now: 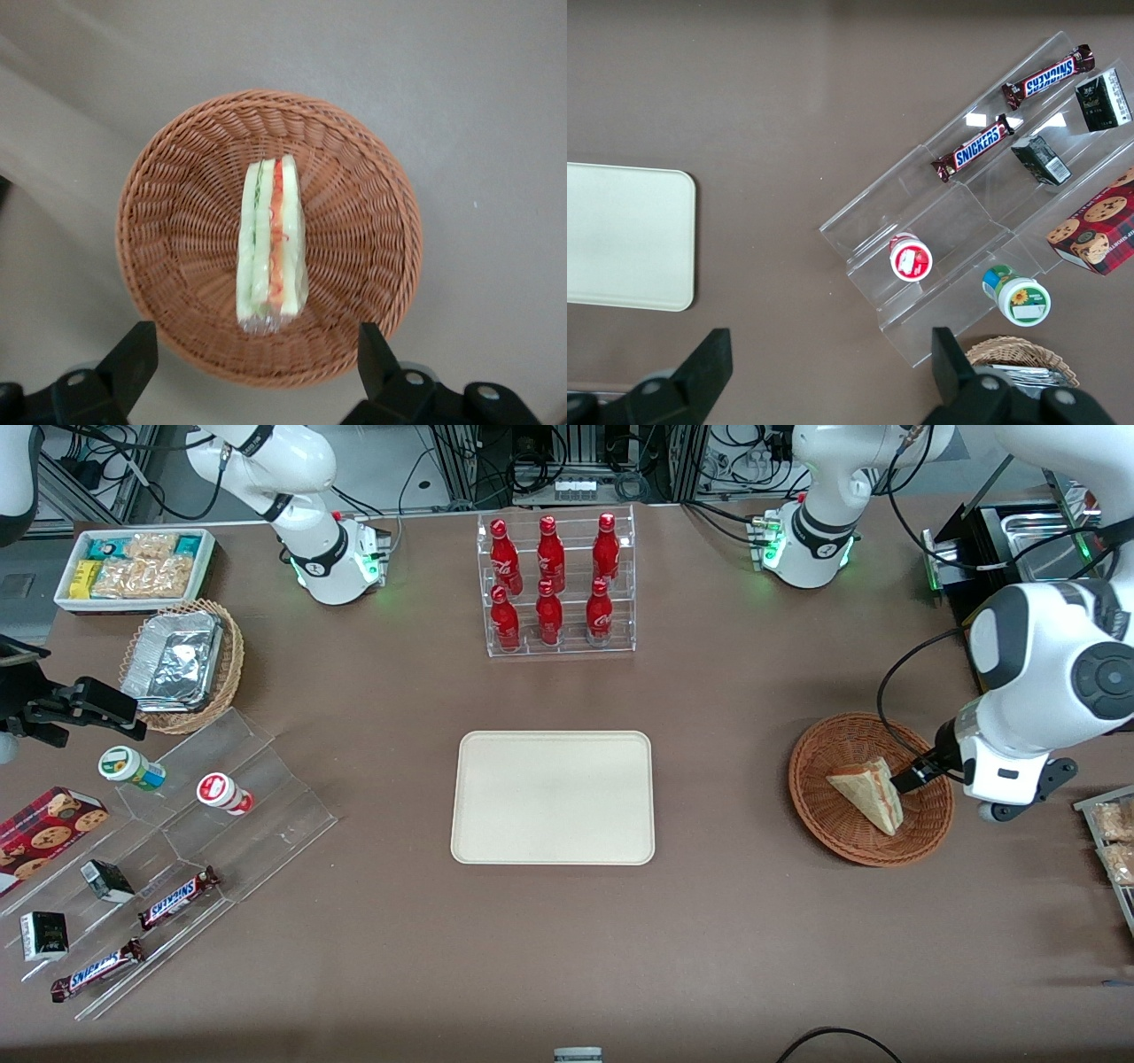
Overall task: Place sandwich from basket to tray
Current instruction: 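Move the left gripper down over the wrapped sandwich in the wicker basket, then close the left gripper on the sandwich's crust edge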
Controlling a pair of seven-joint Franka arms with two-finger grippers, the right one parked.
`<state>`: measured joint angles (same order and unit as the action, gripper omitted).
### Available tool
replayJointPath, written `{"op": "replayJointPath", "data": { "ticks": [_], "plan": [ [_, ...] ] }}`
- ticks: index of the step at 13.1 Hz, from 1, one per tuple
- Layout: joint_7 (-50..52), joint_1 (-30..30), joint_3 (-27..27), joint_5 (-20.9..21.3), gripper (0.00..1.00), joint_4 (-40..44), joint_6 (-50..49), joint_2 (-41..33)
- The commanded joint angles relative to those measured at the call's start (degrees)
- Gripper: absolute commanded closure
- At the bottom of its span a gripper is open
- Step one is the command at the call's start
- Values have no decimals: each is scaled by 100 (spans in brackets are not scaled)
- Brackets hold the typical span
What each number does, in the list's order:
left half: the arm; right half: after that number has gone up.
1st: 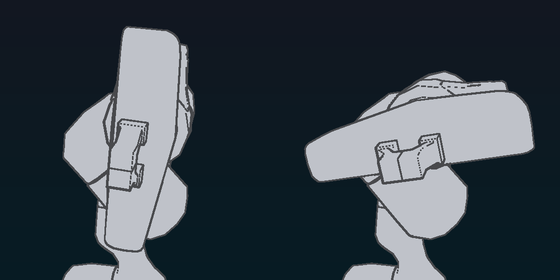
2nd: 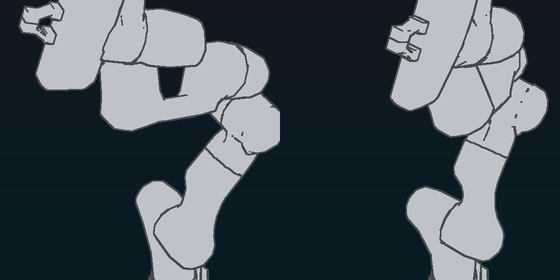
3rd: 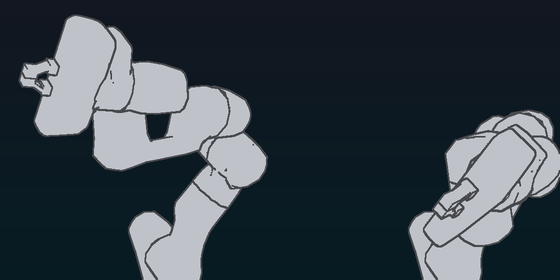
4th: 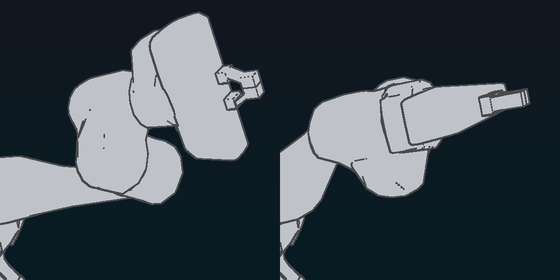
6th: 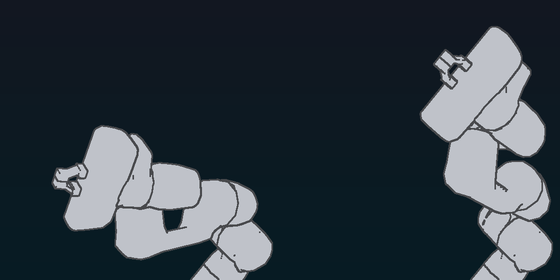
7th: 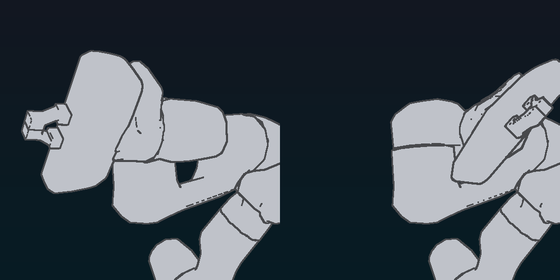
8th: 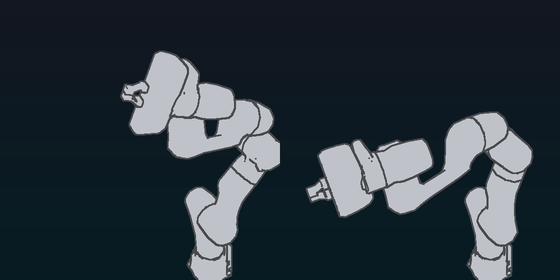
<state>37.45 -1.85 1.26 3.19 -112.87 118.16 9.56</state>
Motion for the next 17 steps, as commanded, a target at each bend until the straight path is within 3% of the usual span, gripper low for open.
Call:
{"op": "replayJointPath", "data": {
  "ticks": [1,5,17],
  "plan": [
    [534,36,15,7,0,-832,864,-226],
    [825,45,15,-20,0,-1316,1586,-147],
    [1124,-69,-2,-20,3,-1581,2571,397]
  ]
}}
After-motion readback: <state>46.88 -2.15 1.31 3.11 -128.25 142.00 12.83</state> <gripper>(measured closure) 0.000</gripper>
